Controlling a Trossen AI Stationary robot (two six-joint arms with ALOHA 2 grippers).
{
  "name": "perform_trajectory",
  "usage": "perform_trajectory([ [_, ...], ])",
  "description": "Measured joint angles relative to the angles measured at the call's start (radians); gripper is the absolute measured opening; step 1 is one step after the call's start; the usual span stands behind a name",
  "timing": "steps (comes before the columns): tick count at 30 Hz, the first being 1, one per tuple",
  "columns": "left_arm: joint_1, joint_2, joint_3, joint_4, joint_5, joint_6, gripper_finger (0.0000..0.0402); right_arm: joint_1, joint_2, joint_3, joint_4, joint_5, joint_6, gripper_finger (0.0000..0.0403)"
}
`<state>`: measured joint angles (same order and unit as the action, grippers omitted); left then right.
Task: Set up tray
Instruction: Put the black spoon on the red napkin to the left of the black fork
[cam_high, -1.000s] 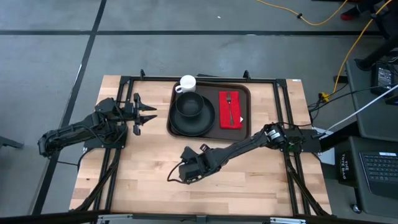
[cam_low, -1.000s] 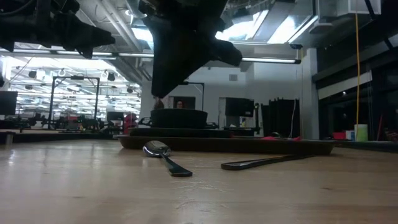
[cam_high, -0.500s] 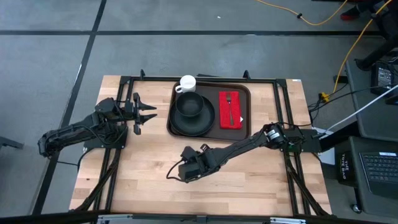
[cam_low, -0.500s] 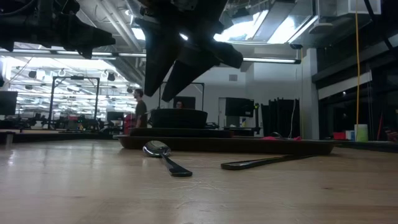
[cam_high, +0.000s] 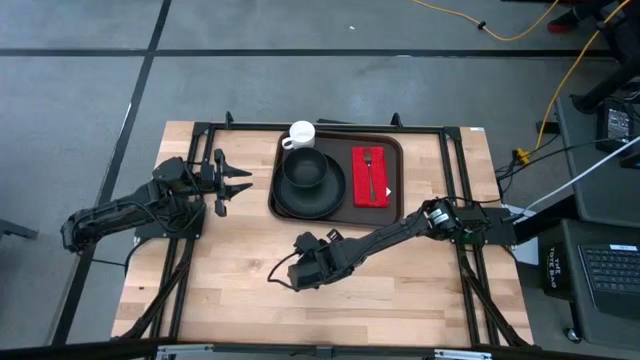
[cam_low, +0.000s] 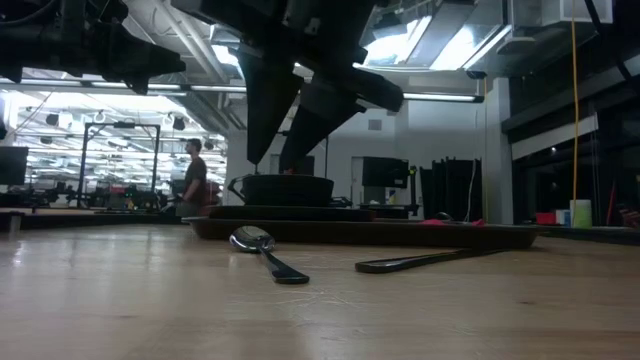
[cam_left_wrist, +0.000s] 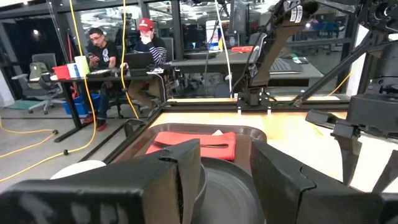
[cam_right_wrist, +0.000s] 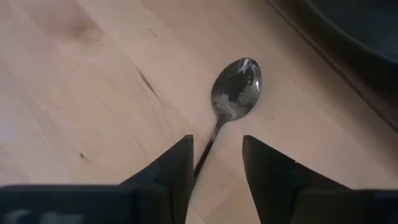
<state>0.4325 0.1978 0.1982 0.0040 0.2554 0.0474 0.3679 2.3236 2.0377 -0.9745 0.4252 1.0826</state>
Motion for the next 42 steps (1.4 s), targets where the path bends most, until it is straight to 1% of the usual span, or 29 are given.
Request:
perform_trajectory([
  [3, 0.000, 0.000, 0.000, 0.000, 0.000, 0.000, 0.0130, 0.000, 0.008, 0.000, -0.009, 0.002, 0.035, 0.0142],
  [8, 0.000, 0.000, 0.000, 0.000, 0.000, 0.000, 0.0130, 0.000, 0.041, -0.001, -0.026, -0.006, 0.038, 0.0142],
  [15, 0.000, 0.000, 0.000, 0.002, 0.000, 0.000, 0.0130, 0.000, 0.072, 0.000, 0.006, -0.025, 0.034, 0.0142],
  [29, 0.000, 0.001, 0.000, 0.000, 0.000, -0.009, 0.0130, -0.005, 0.128, 0.000, 0.068, -0.026, 0.022, 0.0142],
  [38, 0.000, 0.001, 0.000, 0.000, 0.000, -0.009, 0.0130, -0.028, 0.141, 0.000, 0.066, -0.015, 0.033, 0.0142],
  [42, 0.000, 0.001, 0.000, 0.000, 0.000, -0.009, 0.0130, -0.036, 0.141, 0.000, 0.061, -0.027, 0.034, 0.0142],
])
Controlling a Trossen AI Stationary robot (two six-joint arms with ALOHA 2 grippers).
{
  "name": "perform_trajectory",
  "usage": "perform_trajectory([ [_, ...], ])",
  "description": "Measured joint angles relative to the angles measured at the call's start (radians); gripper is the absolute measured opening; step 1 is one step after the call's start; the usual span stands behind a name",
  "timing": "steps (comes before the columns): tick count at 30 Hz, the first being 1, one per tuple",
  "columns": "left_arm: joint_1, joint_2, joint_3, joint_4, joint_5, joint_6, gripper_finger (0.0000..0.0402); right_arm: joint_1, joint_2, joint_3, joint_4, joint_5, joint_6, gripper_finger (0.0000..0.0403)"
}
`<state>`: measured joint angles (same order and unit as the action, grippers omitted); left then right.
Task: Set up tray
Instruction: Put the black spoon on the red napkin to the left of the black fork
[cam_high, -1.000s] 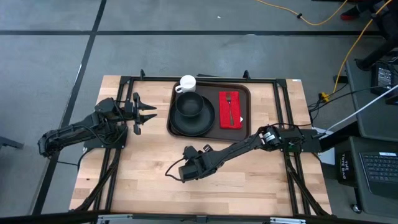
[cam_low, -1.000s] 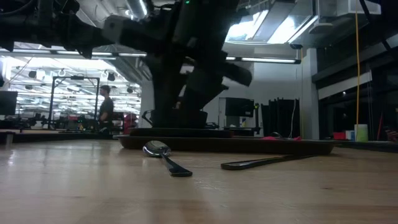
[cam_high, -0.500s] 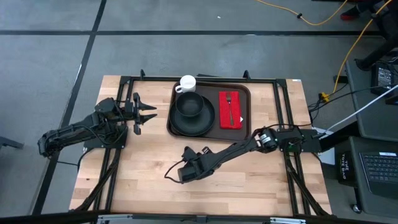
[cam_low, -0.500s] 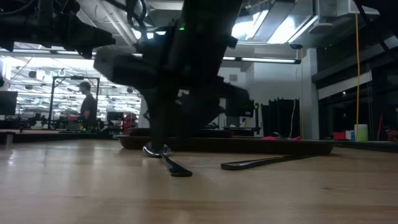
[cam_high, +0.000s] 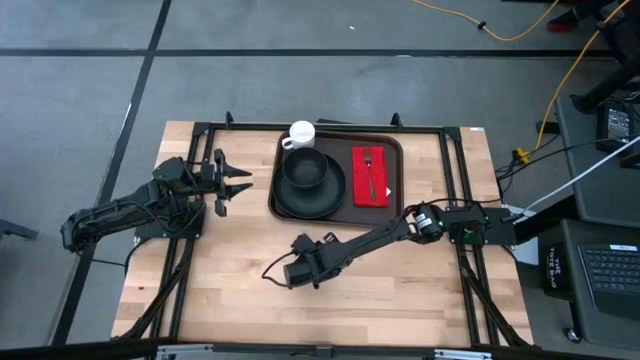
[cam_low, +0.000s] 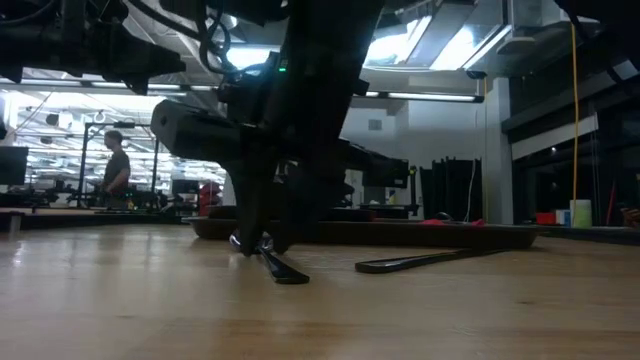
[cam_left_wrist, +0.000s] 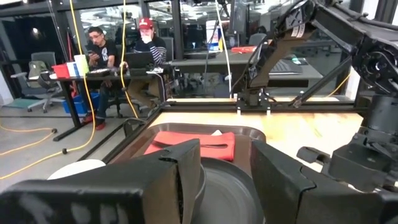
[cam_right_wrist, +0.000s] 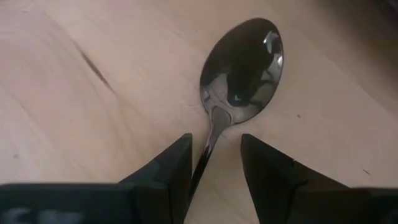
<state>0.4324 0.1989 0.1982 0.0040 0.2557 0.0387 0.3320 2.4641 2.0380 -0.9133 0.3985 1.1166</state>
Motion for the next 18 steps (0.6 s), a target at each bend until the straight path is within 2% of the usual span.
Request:
perform_trajectory([
  [6, 0.000, 0.000, 0.000, 0.000, 0.000, 0.000, 0.0130, -0.004, -0.001, 0.001, -0.006, -0.040, -0.001, 0.0120],
  [18, 0.000, 0.000, 0.000, 0.000, 0.000, 0.000, 0.0130, -0.003, -0.001, 0.001, -0.004, -0.020, 0.000, 0.0051],
])
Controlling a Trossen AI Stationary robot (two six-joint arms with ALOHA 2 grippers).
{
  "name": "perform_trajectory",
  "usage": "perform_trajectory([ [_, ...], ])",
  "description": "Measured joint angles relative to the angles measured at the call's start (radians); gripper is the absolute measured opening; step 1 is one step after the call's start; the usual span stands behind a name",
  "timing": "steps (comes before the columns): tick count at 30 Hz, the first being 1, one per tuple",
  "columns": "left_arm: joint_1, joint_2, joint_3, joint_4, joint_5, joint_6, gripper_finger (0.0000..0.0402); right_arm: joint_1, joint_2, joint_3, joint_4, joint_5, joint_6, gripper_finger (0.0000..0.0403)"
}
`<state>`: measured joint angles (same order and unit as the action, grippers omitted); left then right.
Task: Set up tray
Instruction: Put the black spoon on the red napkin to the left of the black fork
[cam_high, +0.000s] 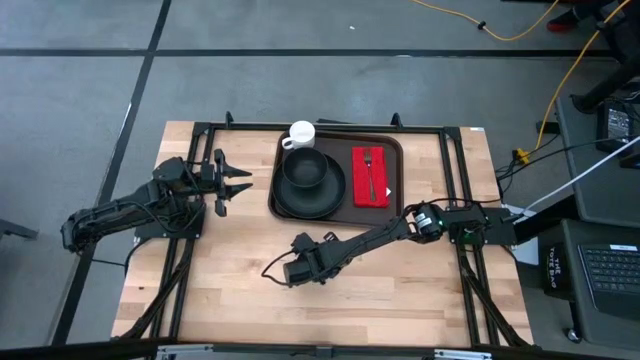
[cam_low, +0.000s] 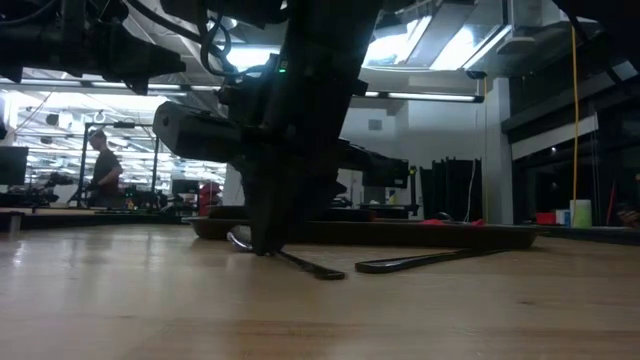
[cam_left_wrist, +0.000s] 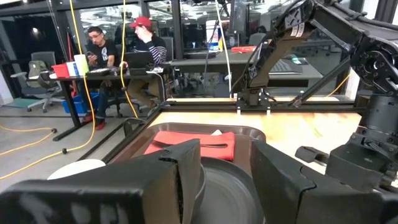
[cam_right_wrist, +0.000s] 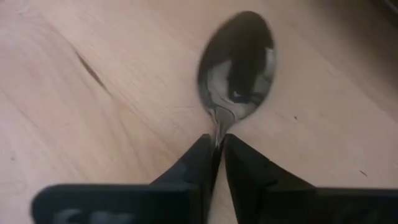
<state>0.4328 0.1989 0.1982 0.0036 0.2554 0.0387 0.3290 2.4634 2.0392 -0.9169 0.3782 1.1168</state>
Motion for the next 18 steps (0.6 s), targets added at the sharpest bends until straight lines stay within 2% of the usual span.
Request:
perform_trajectory([
  [8, 0.000, 0.000, 0.000, 0.000, 0.000, 0.000, 0.0130, 0.001, 0.000, -0.001, 0.008, 0.017, 0.004, 0.0012],
  [18, 0.000, 0.000, 0.000, 0.000, 0.000, 0.000, 0.0130, 0.000, 0.000, 0.005, 0.033, 0.012, 0.004, 0.0017],
])
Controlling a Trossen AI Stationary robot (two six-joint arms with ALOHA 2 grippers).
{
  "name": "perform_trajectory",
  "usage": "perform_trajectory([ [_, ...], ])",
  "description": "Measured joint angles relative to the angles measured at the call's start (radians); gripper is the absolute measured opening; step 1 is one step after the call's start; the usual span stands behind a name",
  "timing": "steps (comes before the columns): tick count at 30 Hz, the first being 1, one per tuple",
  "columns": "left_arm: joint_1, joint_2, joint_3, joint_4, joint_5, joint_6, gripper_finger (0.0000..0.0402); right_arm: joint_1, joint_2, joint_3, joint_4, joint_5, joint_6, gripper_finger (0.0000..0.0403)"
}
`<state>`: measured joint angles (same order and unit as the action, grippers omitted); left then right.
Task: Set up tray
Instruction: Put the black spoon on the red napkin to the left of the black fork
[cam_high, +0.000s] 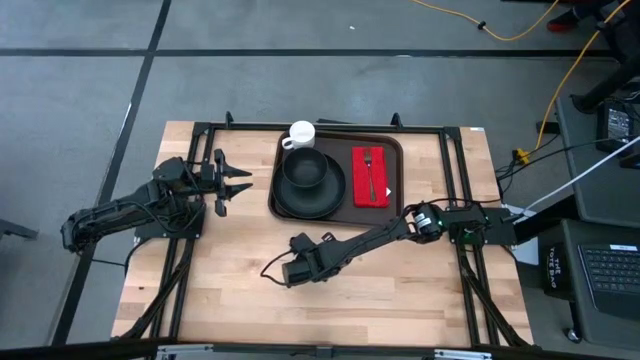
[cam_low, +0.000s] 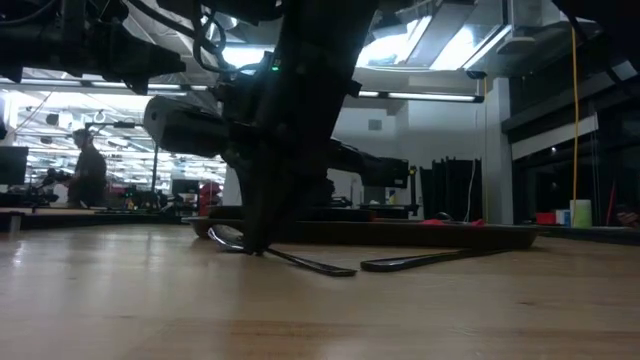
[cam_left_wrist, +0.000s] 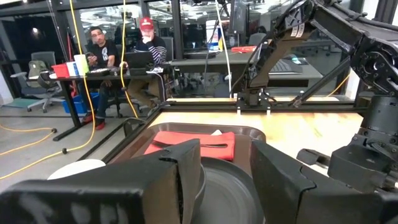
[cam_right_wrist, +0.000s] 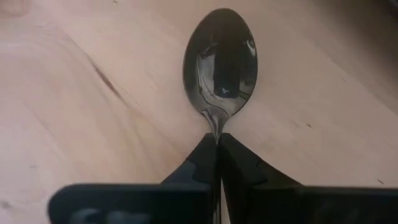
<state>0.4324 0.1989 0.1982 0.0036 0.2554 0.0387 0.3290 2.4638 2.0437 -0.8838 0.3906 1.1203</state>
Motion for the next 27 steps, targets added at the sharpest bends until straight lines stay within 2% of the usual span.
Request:
perform_trajectory([
  [9, 0.000, 0.000, 0.000, 0.000, 0.000, 0.000, 0.0130, 0.007, -0.003, 0.125, -0.024, -0.004, -0.127, 0.0020],
  [18, 0.000, 0.000, 0.000, 0.000, 0.000, -0.002, 0.0130, 0.007, -0.006, 0.270, -0.179, 0.009, -0.264, 0.0016],
  [23, 0.000, 0.000, 0.000, -0.001, 0.000, -0.006, 0.0130, 0.007, -0.006, 0.312, -0.294, 0.067, -0.294, 0.0026],
  [27, 0.000, 0.000, 0.000, -0.001, 0.000, -0.021, 0.0130, 0.007, -0.008, 0.308, -0.376, 0.113, -0.254, 0.0024],
])
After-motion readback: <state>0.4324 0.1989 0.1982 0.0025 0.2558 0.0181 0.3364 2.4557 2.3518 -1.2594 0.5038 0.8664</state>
